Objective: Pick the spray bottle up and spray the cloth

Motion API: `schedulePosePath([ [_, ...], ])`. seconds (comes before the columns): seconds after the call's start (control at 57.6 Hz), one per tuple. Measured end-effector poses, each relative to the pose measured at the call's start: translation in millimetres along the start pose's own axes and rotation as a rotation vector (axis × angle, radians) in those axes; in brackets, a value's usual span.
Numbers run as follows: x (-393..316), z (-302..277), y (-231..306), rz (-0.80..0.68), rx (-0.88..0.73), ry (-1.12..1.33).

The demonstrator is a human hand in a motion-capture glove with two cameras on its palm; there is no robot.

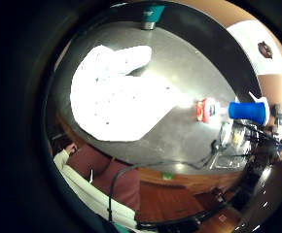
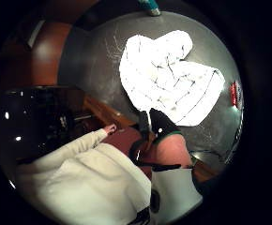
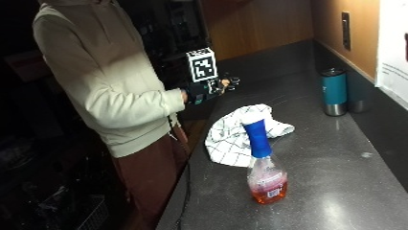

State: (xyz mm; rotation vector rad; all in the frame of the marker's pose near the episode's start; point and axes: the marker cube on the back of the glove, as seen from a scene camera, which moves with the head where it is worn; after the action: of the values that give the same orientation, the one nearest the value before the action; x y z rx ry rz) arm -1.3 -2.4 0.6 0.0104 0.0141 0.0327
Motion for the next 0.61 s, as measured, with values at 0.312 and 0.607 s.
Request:
schedulePosePath([
  [0.312,-4,-14,4,0.001,0.176,-0.002],
  [0.607,26,-31,31,0.073,0.362,0.016],
])
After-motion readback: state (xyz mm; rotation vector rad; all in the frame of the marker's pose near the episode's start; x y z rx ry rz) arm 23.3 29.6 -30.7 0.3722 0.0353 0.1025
